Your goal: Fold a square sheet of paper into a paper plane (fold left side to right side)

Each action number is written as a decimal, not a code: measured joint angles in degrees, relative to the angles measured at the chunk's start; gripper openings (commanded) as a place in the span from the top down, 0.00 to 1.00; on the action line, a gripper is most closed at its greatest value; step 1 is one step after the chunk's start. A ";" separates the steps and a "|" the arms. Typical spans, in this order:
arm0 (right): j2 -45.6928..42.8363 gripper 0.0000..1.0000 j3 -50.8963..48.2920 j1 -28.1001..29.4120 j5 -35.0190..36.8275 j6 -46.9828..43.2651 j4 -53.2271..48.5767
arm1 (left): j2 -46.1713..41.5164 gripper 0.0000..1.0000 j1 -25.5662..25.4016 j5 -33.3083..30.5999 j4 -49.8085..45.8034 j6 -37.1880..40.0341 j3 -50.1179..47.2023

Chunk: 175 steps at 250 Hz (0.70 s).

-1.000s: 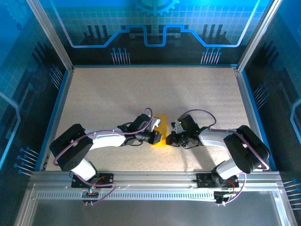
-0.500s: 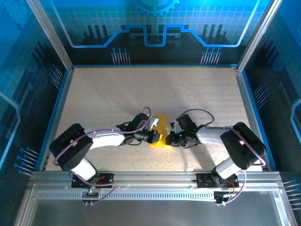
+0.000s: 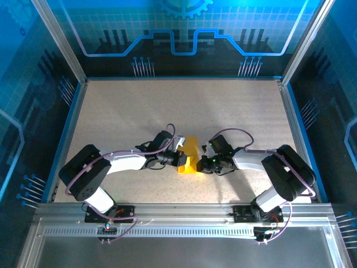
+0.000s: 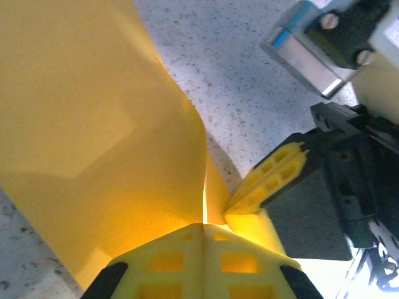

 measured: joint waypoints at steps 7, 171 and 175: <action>0.00 1.00 0.00 0.00 0.00 0.00 0.00 | 0.37 1.00 0.31 0.15 -0.15 0.11 0.00; 0.15 1.00 0.31 0.09 0.28 -0.02 -0.50 | 5.16 1.00 3.80 1.05 -5.75 5.09 3.72; 0.15 1.00 0.31 0.09 0.28 -0.02 -0.52 | 5.25 1.00 3.82 1.05 -5.90 5.20 3.89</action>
